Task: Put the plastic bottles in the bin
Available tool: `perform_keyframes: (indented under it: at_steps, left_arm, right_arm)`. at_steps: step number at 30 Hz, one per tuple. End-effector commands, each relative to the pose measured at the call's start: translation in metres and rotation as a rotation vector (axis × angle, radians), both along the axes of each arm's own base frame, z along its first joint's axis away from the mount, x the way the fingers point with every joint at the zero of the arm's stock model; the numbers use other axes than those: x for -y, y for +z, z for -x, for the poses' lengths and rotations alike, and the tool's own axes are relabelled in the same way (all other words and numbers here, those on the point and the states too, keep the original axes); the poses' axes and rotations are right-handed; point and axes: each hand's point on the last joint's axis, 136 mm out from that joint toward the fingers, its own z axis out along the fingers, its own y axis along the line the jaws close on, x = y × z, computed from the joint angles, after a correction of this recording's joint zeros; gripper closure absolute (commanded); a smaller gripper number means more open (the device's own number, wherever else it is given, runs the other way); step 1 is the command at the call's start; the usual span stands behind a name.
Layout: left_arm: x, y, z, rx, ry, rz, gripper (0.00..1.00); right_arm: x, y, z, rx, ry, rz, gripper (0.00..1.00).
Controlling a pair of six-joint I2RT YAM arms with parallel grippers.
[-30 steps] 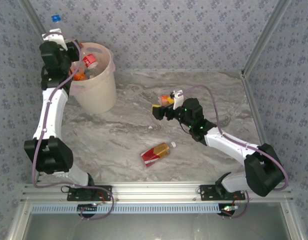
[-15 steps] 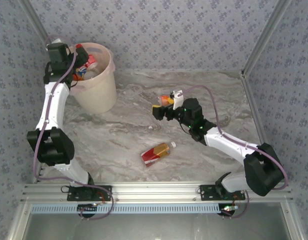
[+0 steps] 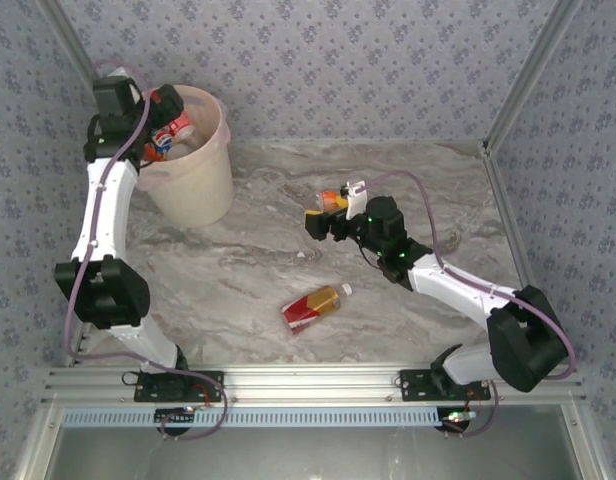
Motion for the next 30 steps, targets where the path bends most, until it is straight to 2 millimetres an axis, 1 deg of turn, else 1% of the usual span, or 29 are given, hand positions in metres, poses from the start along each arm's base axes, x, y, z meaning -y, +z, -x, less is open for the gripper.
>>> perform_keyframes:
  at_steps: [1, 7, 11, 14, 16, 18, 21, 23, 26, 29, 30]
  left_arm:
    - [0.029, 0.015, 0.004, 0.021, -0.092, -0.006, 0.02]
    - [0.077, 0.019, 0.014, 0.029, -0.217, -0.061, 0.02]
    - [0.111, 0.018, 0.022, 0.026, -0.317, -0.093, 0.02]
    - [0.144, 0.011, 0.034, 0.01, -0.415, -0.134, 0.02]
    - [0.168, 0.002, 0.047, -0.003, -0.484, -0.165, 0.02]
    - [0.191, -0.009, 0.061, -0.013, -0.548, -0.201, 0.02]
    - [0.229, -0.033, 0.08, -0.036, -0.671, -0.277, 0.02]
    - [0.253, -0.05, 0.087, -0.068, -0.756, -0.344, 0.02]
    - [0.282, -0.078, 0.089, -0.121, -0.862, -0.457, 0.02]
    - [0.312, -0.107, 0.084, -0.134, -0.987, -0.587, 0.02]
    - [0.318, -0.115, 0.081, -0.131, -1.014, -0.624, 0.02]
  right_arm:
    - [0.011, 0.003, -0.008, -0.01, -0.074, 0.0, 0.0]
    - [0.045, -0.004, -0.014, -0.019, -0.229, -0.011, 0.0]
    - [0.062, -0.009, -0.015, -0.035, -0.281, -0.015, 0.0]
    - [0.076, -0.014, -0.016, -0.055, -0.342, -0.022, 0.0]
    - [0.086, -0.02, -0.016, -0.075, -0.384, -0.026, 0.0]
    - [0.093, -0.024, -0.017, -0.09, -0.41, -0.034, 0.0]
    - [0.105, -0.032, -0.017, -0.124, -0.449, -0.037, 0.0]
    - [0.11, -0.034, -0.018, -0.138, -0.464, -0.042, 0.0]
    - [0.114, -0.033, -0.019, -0.145, -0.472, -0.055, 0.0]
    - [0.122, -0.033, -0.017, -0.149, -0.496, -0.055, 0.0]
    - [0.125, -0.033, -0.016, -0.151, -0.505, -0.053, 0.0]
